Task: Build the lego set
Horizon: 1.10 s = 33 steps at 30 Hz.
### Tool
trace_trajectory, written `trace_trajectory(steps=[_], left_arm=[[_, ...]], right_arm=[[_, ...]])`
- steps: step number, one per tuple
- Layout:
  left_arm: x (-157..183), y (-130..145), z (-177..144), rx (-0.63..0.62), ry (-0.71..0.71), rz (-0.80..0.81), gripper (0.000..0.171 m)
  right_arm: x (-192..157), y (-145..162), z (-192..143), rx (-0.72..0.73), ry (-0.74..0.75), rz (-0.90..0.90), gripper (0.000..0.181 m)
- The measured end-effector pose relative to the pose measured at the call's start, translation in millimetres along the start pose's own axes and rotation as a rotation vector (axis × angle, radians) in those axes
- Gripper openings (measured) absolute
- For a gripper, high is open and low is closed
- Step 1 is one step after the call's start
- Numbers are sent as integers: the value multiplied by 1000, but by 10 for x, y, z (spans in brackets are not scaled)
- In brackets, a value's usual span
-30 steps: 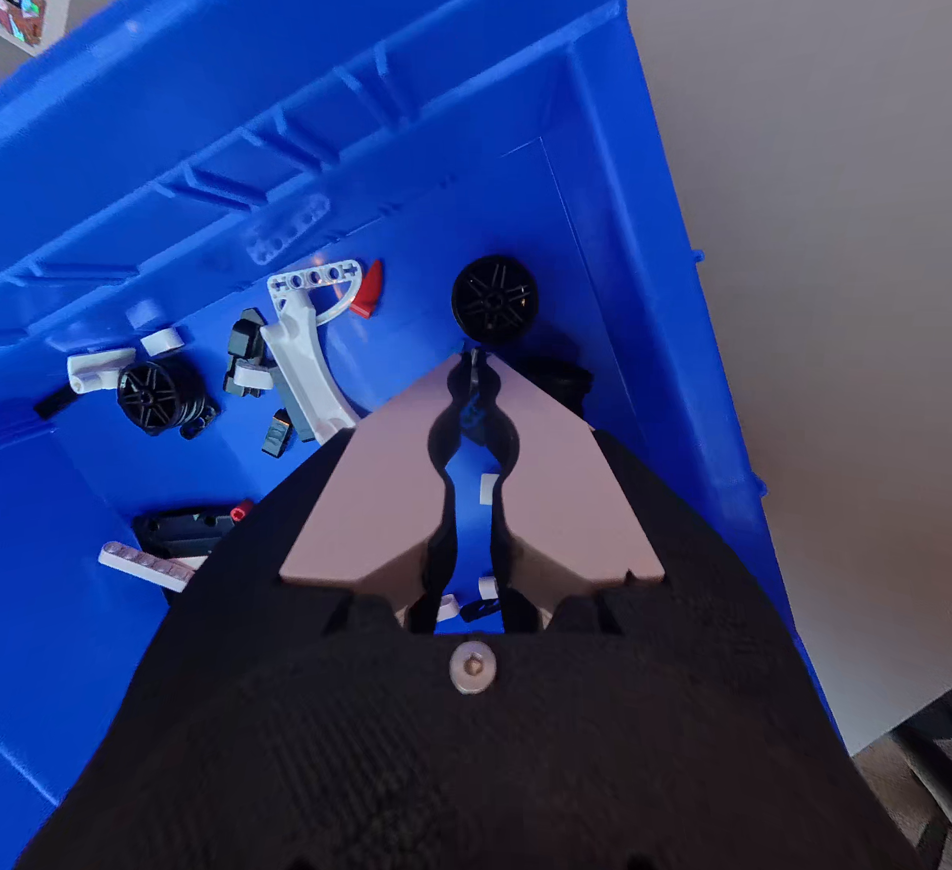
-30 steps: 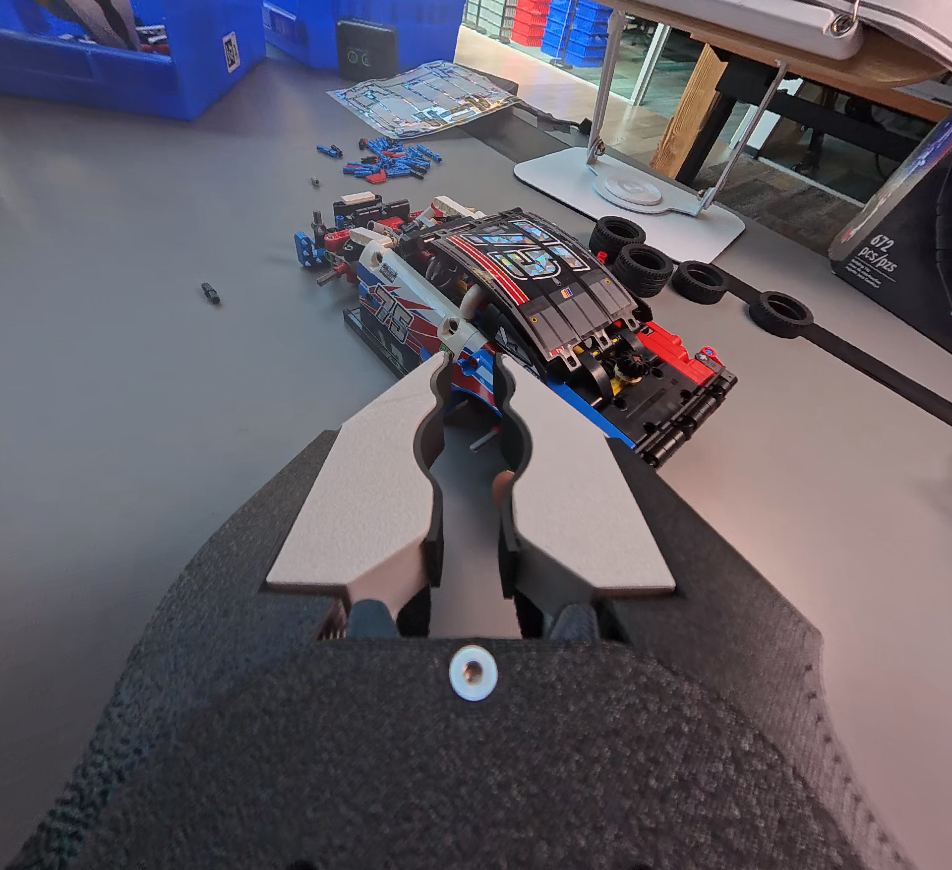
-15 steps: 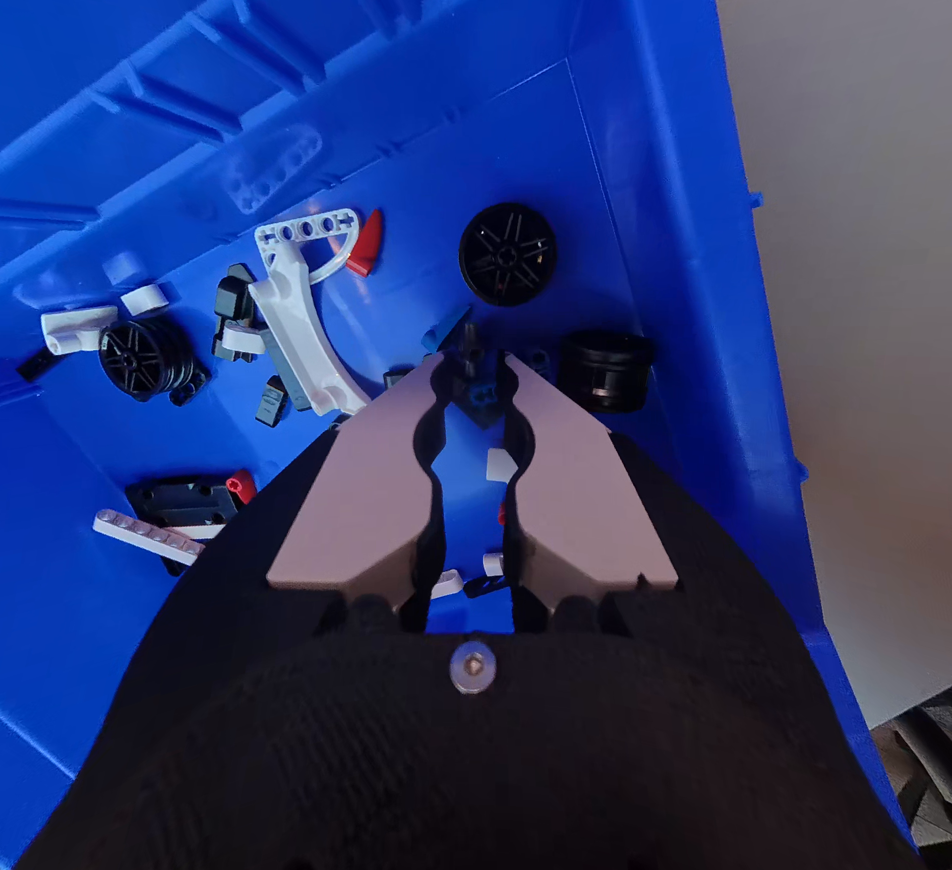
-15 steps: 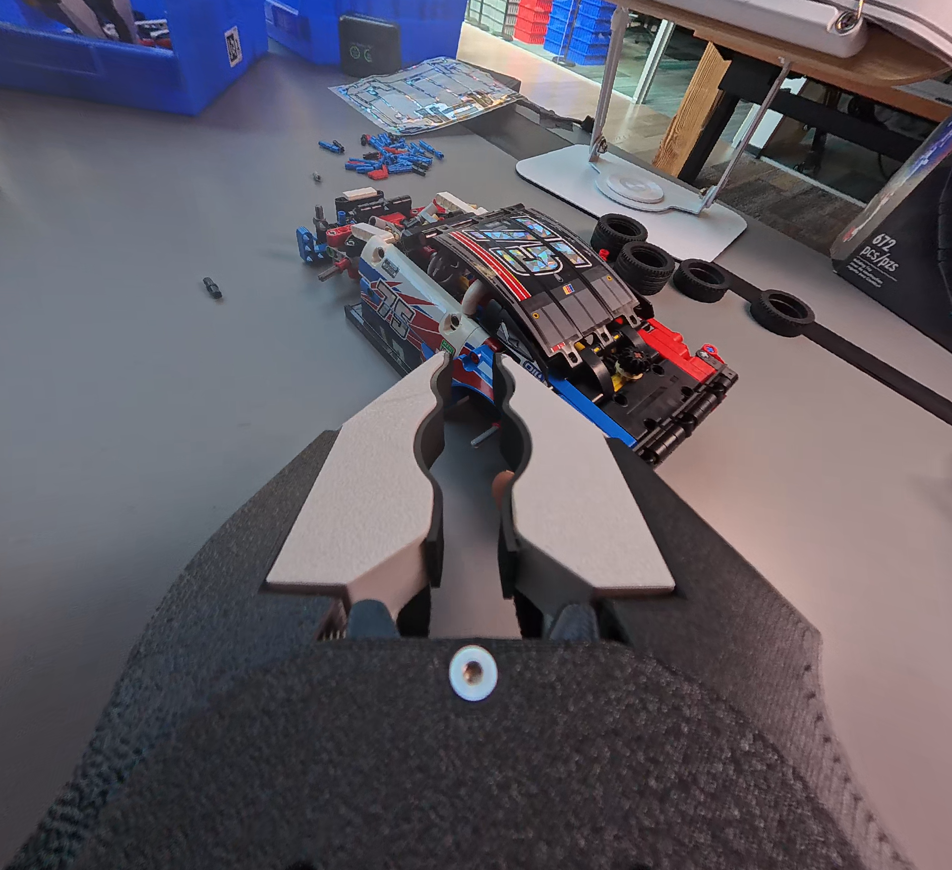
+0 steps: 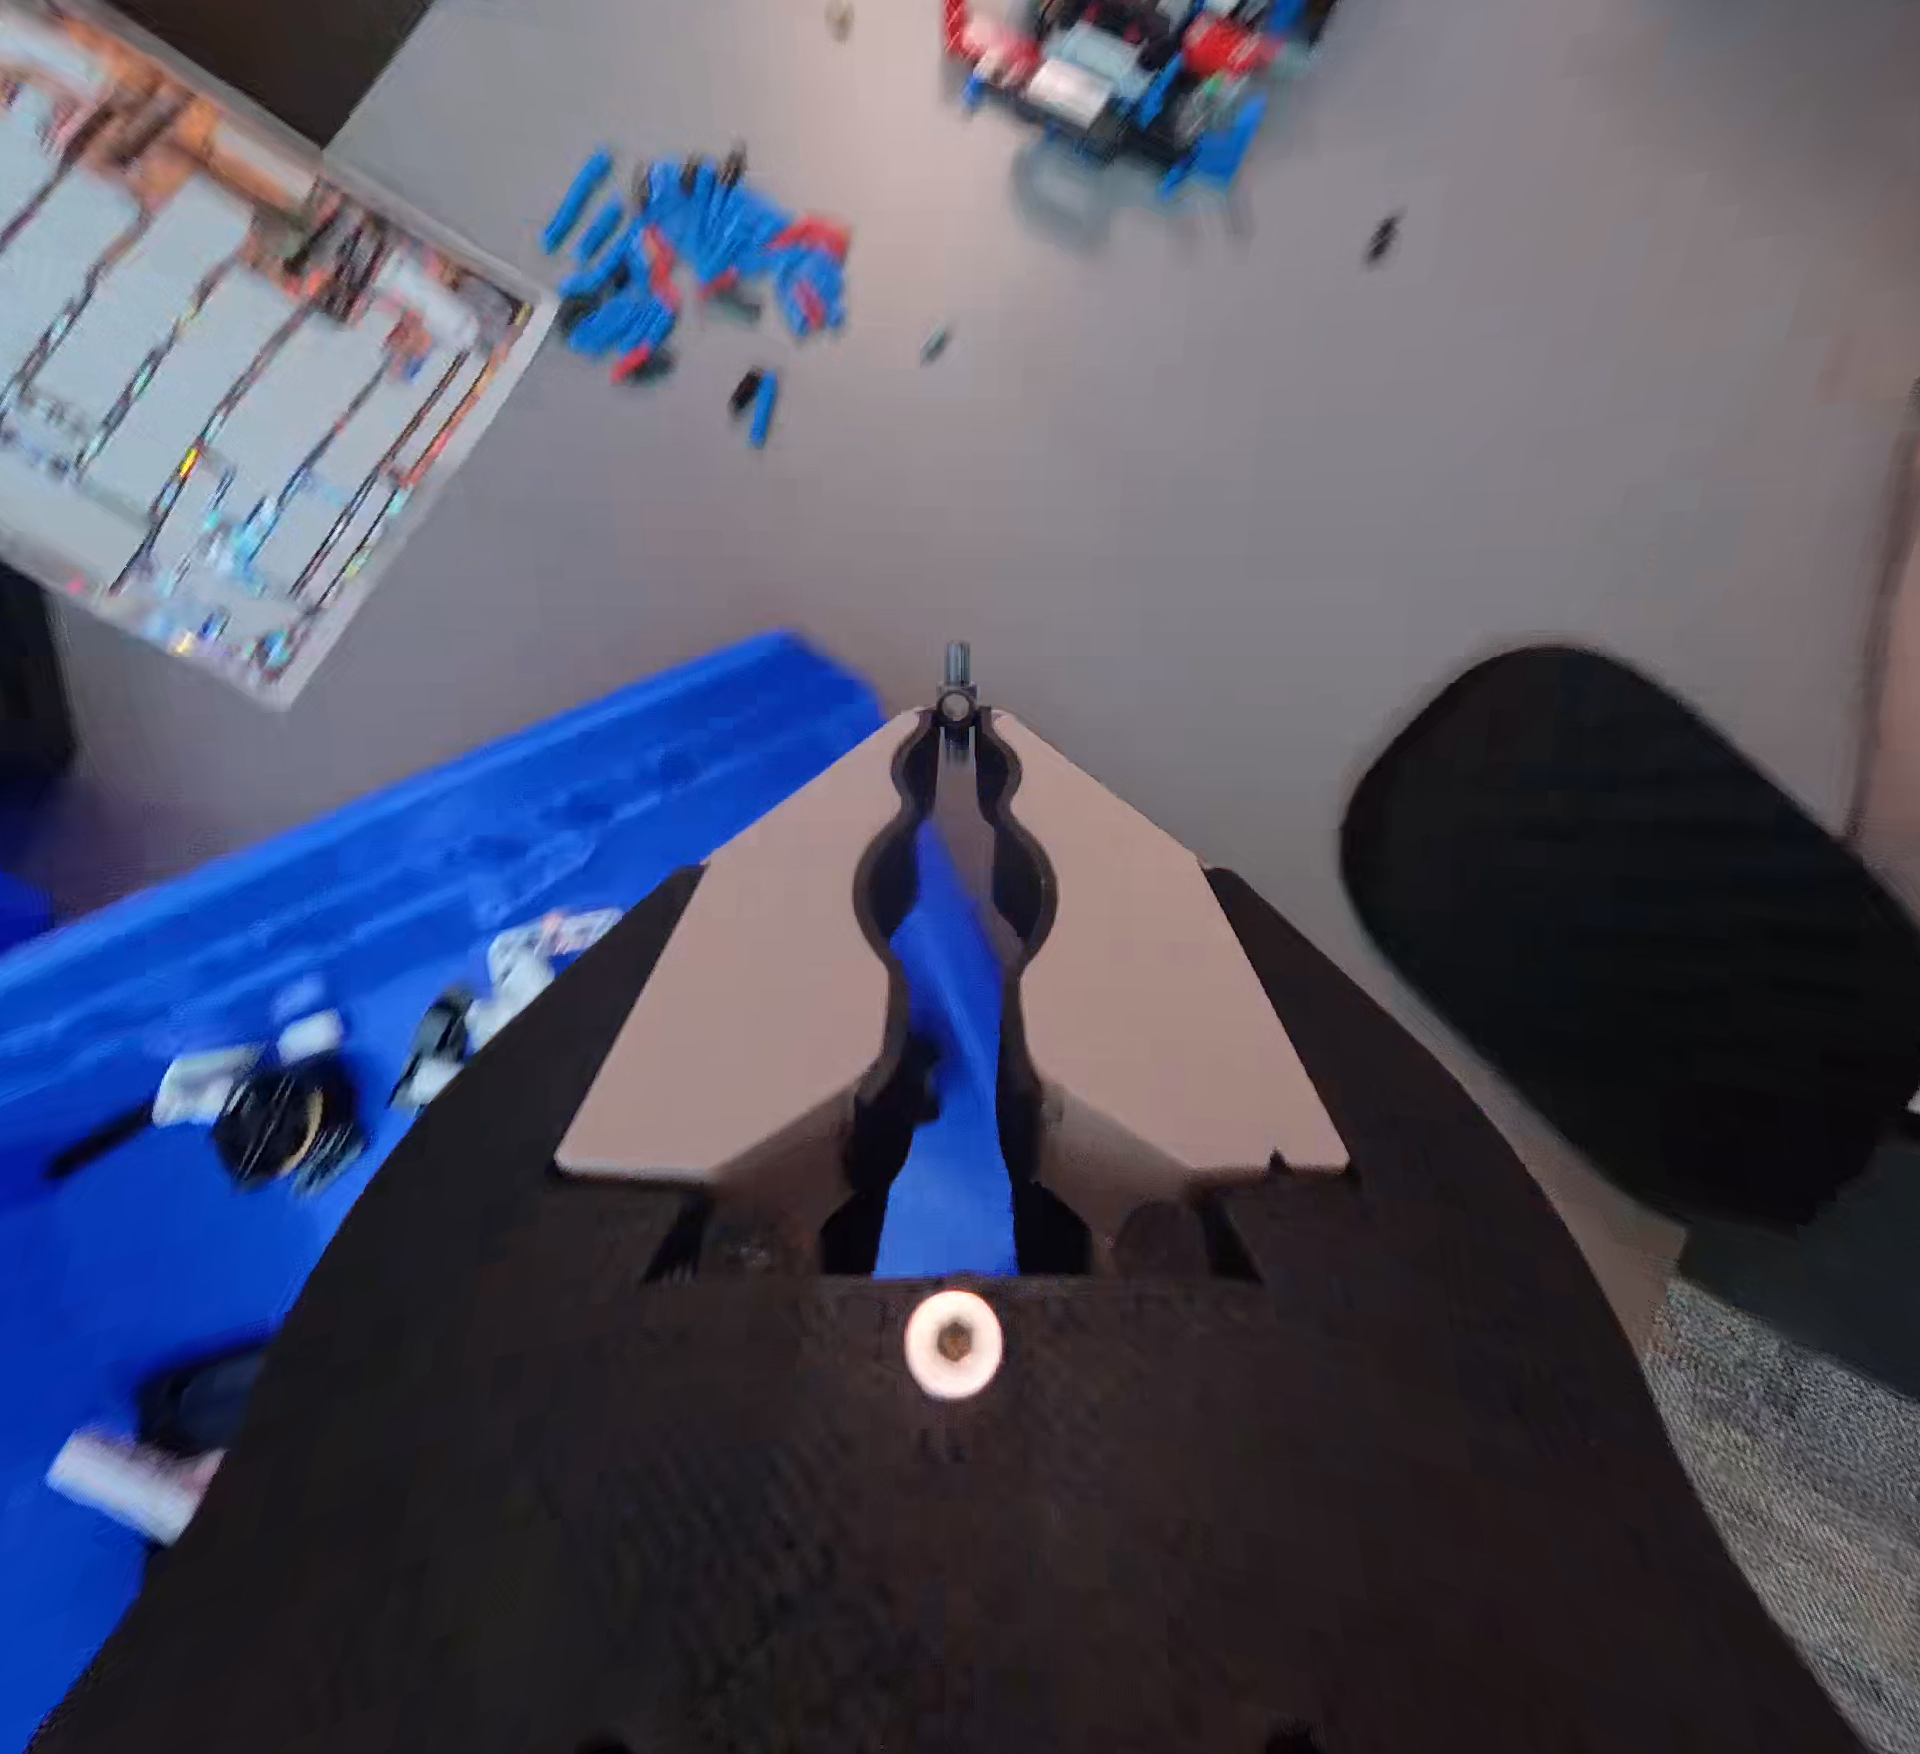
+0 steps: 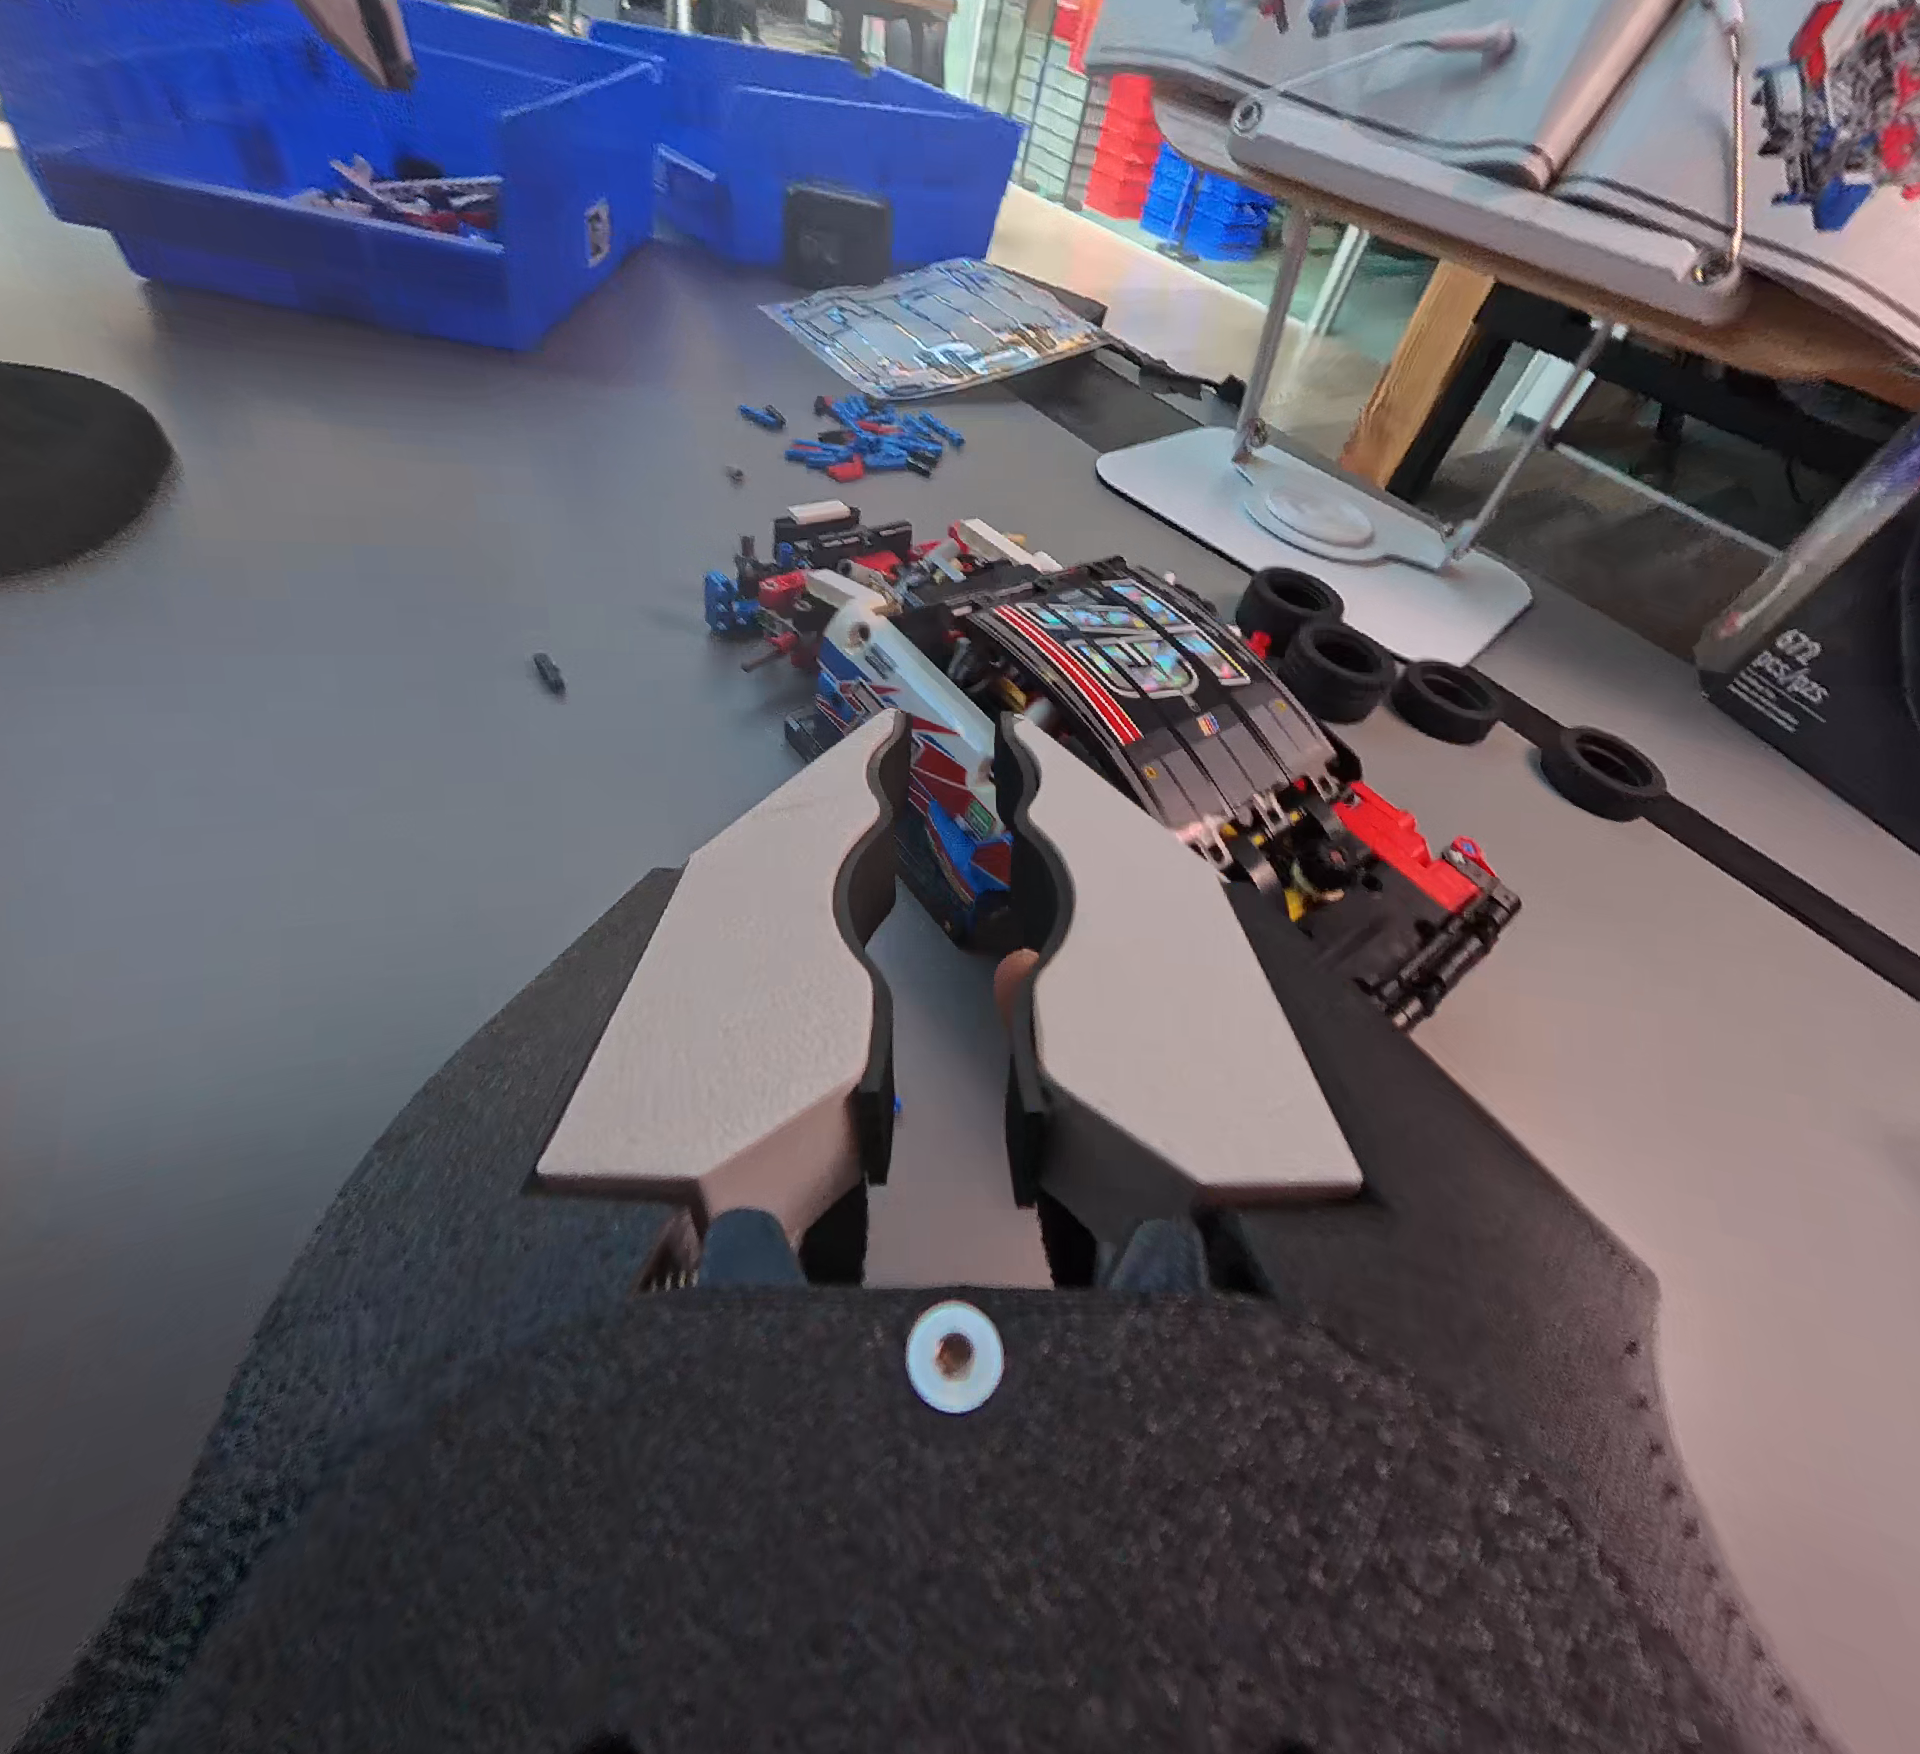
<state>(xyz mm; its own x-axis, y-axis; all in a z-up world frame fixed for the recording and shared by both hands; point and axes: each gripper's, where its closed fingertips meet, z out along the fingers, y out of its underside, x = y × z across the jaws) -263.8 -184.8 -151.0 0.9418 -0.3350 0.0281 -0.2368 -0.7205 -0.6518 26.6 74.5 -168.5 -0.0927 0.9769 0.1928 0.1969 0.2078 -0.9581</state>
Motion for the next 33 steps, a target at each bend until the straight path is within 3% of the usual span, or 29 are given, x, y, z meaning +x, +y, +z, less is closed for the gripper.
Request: trace_trajectory(steps=[5,9,14,20,24,28,31,33], left_arm=[[1137,-870,472,243,346,108,5],[1803,-1141,970,228,543,217,5],[2183,-1323,1270,176,644,308,5],[2286,-1345,1320,157,676,311,5],[1958,-1333,1184,234,498,338,5],[910,-1202,577,323,38,271,27],[9,-818,-82,313,-296,123,44],[-442,-331,-376,174,-435,32,55]], right_arm=[[-839,-457,187,74,-304,-155,15],[-1394,-535,312,57,-465,-357,20],[-1574,-616,345,72,-489,-465,23],[-1566,-561,291,67,-475,-512,8],[-1353,-398,207,-19,-438,-485,8],[-554,245,-3,-312,-225,-384,8],[-15,577,-249,-443,-34,-259,8],[106,750,-388,-504,-22,-127,8]])
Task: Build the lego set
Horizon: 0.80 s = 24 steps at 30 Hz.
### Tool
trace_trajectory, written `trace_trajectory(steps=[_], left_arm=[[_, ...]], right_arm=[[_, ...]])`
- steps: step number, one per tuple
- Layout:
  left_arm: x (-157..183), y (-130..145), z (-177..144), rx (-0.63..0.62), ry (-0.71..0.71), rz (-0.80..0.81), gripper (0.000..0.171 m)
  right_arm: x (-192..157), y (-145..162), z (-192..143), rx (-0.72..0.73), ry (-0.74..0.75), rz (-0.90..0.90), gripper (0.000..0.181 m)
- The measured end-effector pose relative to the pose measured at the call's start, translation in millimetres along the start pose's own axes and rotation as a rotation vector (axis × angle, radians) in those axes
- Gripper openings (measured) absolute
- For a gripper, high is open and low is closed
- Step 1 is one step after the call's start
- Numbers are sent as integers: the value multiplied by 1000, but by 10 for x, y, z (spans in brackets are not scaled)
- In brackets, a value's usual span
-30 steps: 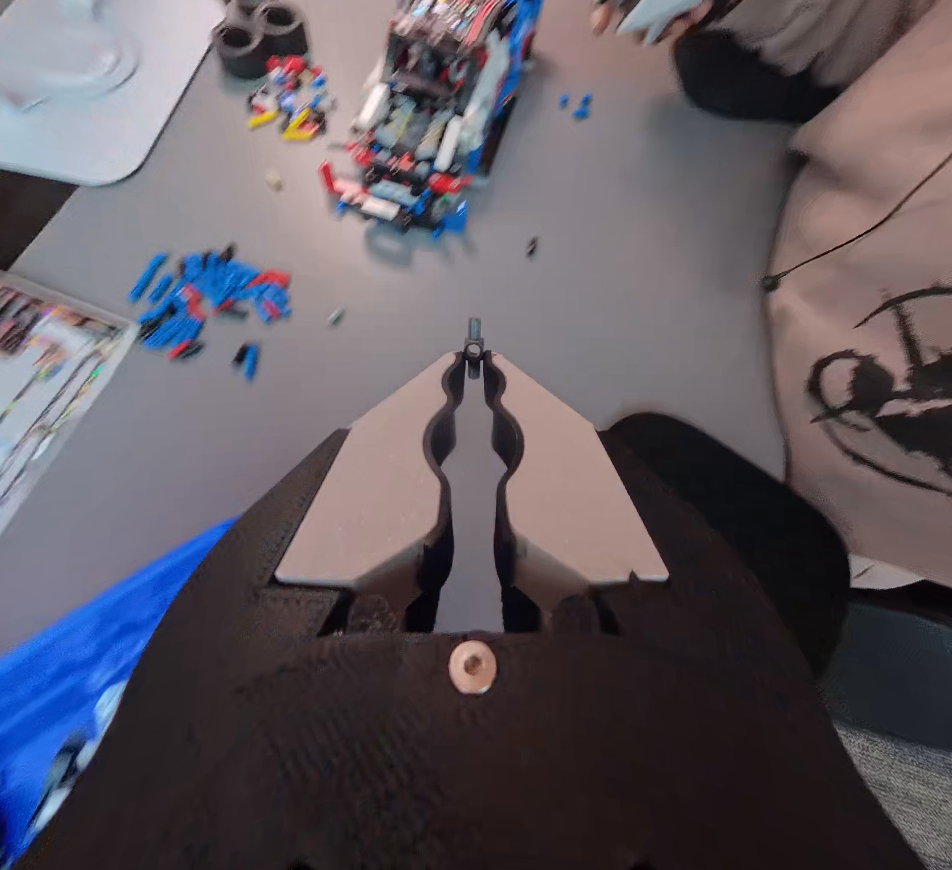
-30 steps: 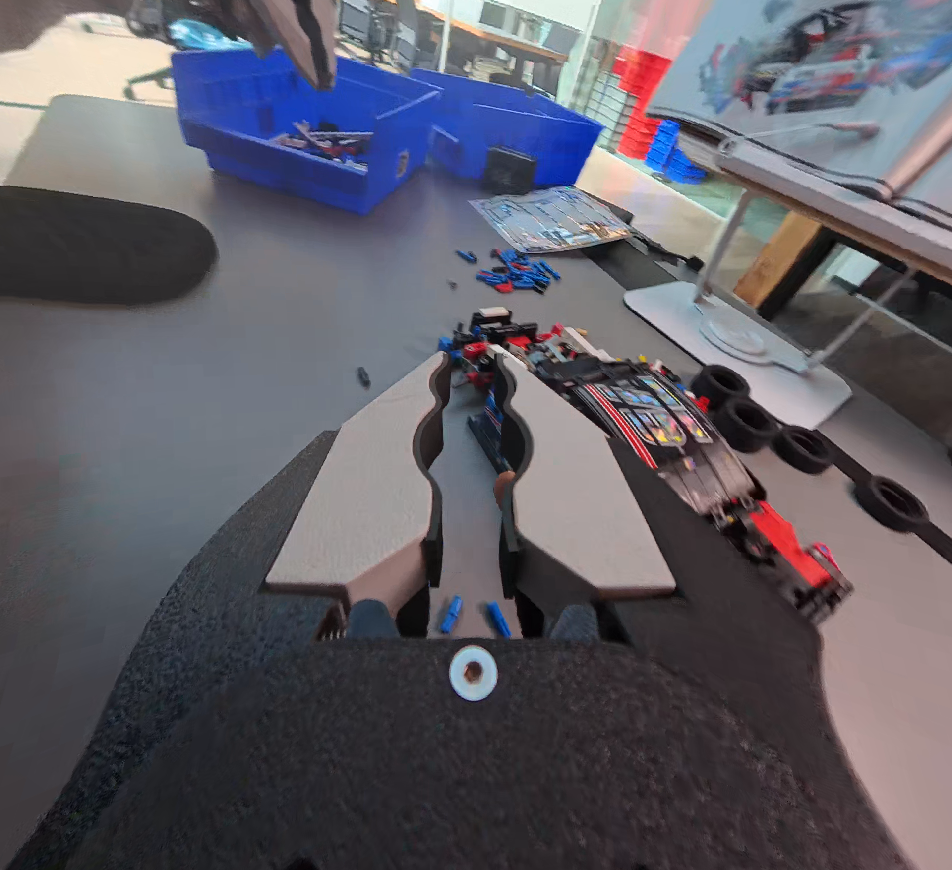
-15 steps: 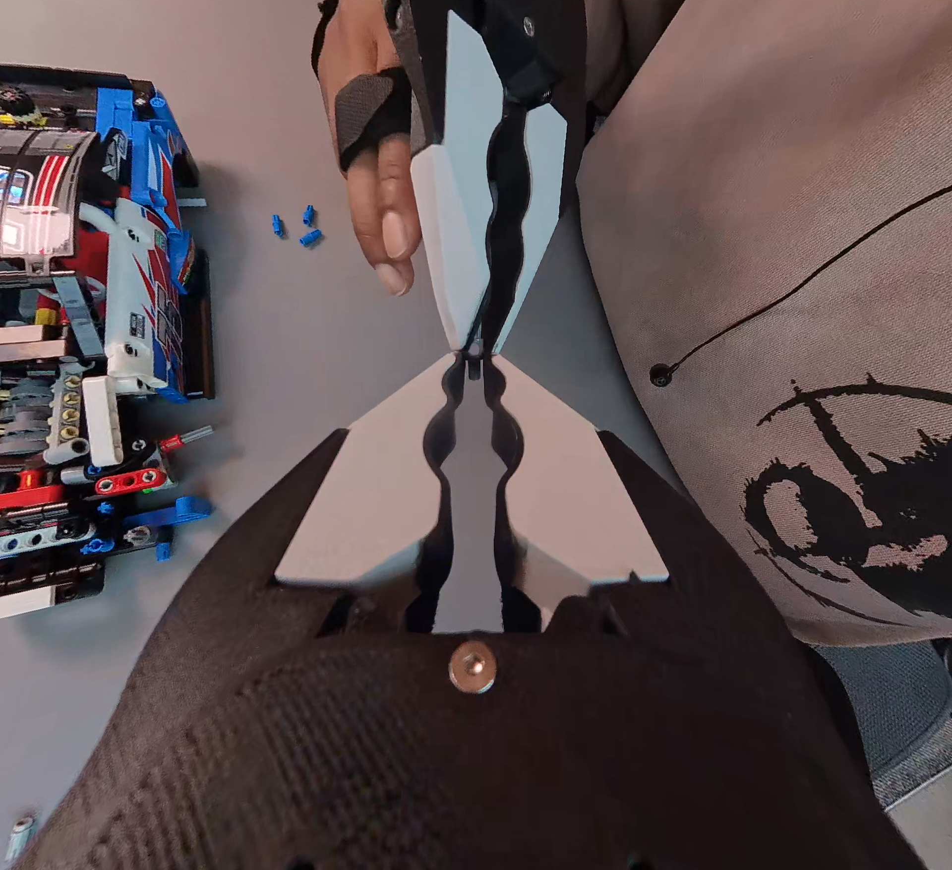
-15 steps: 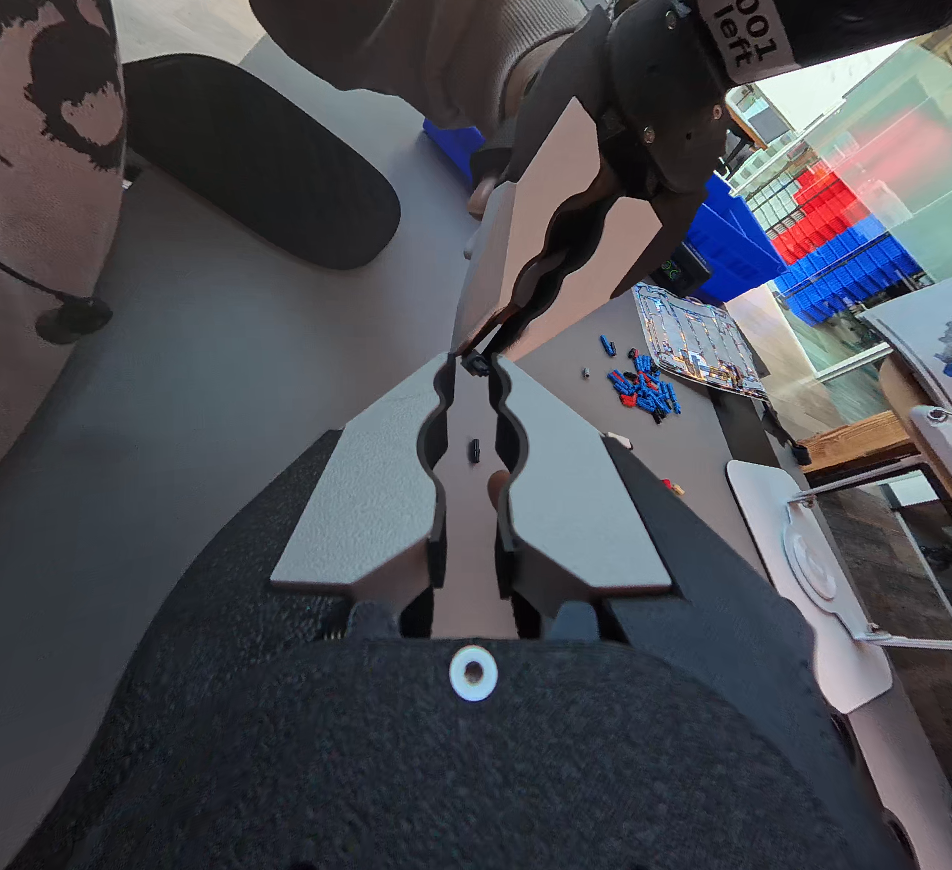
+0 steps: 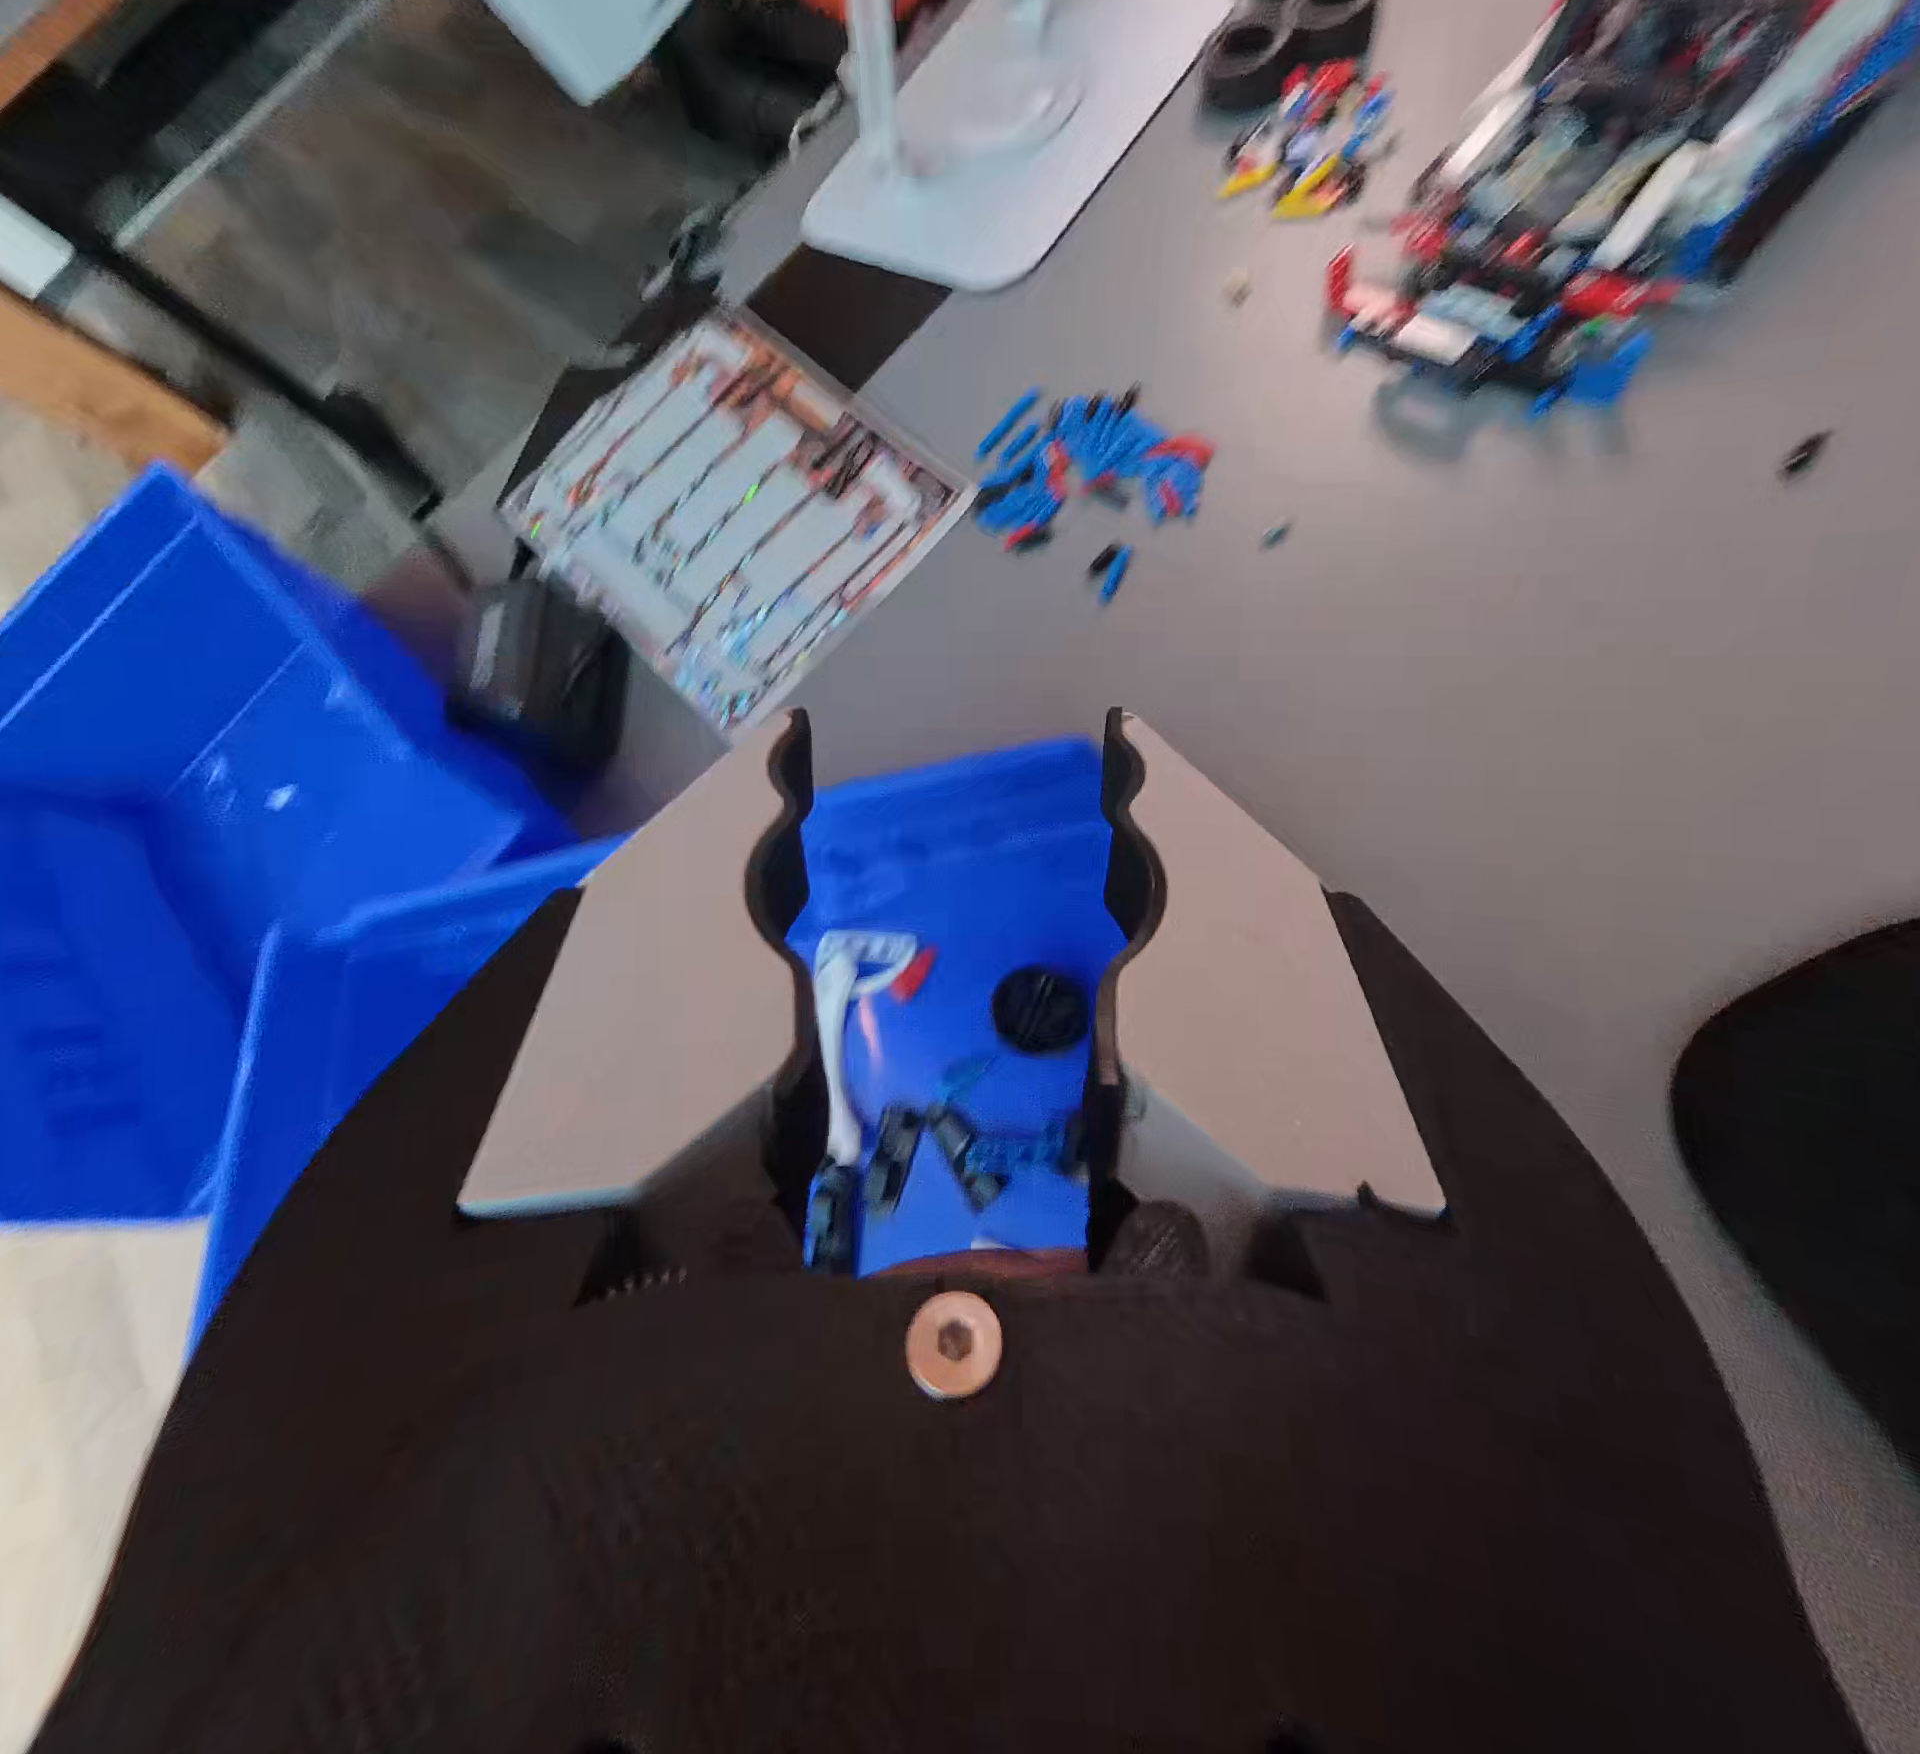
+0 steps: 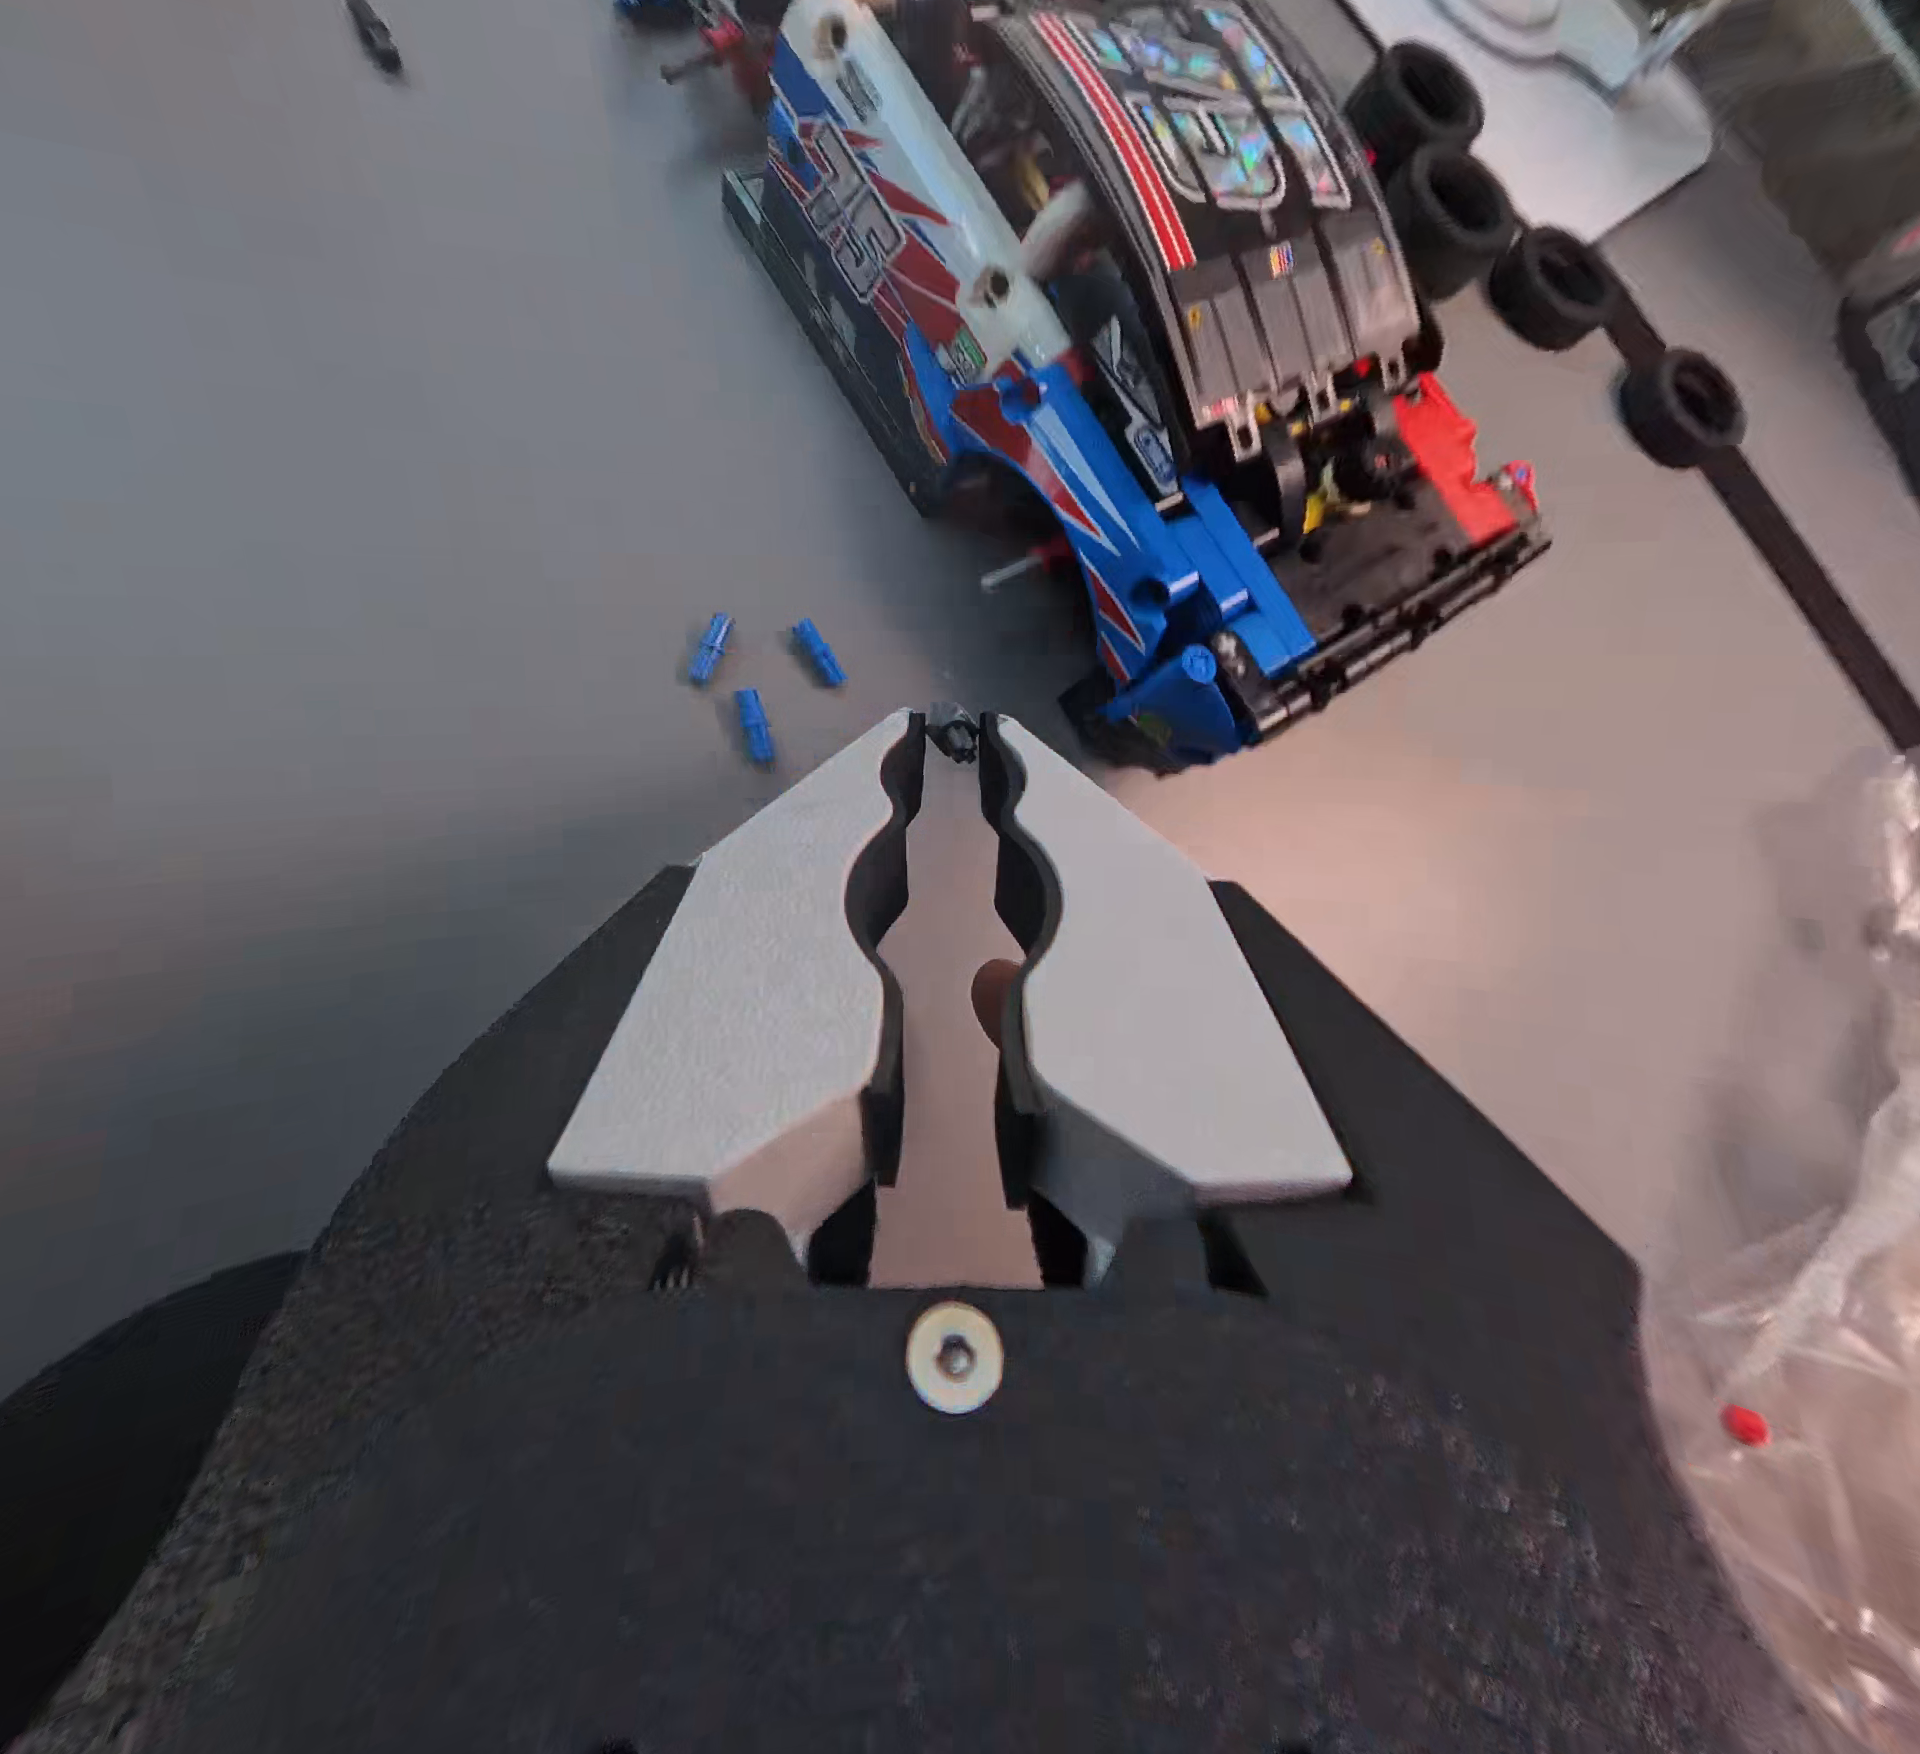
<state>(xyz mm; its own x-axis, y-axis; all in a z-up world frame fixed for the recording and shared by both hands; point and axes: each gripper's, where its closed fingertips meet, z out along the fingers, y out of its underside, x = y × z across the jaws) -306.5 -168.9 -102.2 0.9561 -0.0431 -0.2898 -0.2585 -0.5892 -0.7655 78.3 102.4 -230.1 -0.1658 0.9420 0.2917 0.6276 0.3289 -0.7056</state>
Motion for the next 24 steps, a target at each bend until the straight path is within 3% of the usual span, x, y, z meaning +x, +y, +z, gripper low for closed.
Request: trace_trajectory(steps=[4,8,11,18,24], left_arm=[[-443,960,-199,-347,-57,-44,38],[-505,1586,-220,-589,-18,-14,26],[-532,1904,-208,-739,16,14,26],[-478,2130,-38,-831,135,7,30],[-493,2128,85,-851,169,36,25]], right_arm=[[35,283,14,-106,-34,94,8],[10,344,65,-166,-48,100,8],[8,349,71,-203,-79,136,8],[37,308,87,-193,-75,151,17],[122,-38,10,33,-25,149,19]])
